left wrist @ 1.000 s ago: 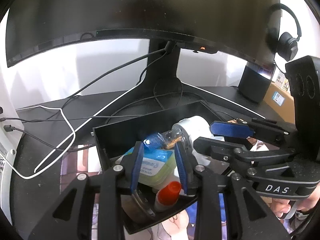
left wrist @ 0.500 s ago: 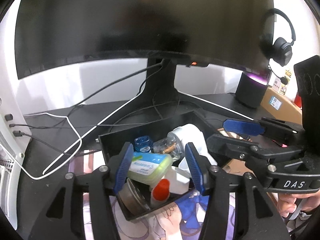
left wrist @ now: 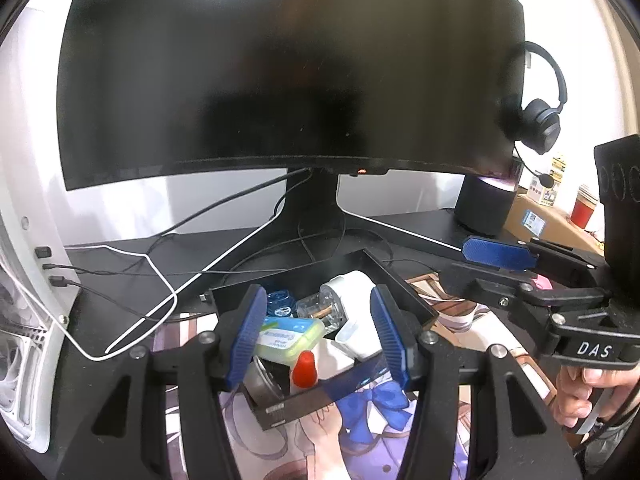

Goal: Organize rigid objects

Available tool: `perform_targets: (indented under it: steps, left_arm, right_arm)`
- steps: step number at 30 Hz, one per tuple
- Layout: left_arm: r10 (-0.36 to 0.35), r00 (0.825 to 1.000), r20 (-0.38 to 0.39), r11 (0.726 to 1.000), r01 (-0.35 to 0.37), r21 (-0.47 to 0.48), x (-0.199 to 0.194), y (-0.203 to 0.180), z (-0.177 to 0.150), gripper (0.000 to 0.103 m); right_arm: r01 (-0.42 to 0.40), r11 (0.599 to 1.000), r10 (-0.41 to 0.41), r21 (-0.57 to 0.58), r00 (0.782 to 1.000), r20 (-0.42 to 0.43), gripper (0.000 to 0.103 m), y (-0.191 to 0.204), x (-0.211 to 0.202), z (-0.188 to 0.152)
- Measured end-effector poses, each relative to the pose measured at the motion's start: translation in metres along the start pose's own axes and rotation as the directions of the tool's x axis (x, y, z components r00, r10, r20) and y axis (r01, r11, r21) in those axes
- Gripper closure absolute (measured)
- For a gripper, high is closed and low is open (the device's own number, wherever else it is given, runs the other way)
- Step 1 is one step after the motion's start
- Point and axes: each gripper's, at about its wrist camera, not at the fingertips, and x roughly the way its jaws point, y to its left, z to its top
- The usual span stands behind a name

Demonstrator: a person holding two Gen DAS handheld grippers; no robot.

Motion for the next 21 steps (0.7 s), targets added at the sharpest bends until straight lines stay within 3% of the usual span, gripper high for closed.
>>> perform_targets:
  steps: [21]
  left_arm:
    - [0.011,0.994,0.111,0.999,-0.016,0.044,-0.064,-0.021,-0.024,0.049]
  right_arm:
    - [0.041,0.999,-0.040,-0.008,0.991,0.126,0.049,-0.001,-0.081,-0.027]
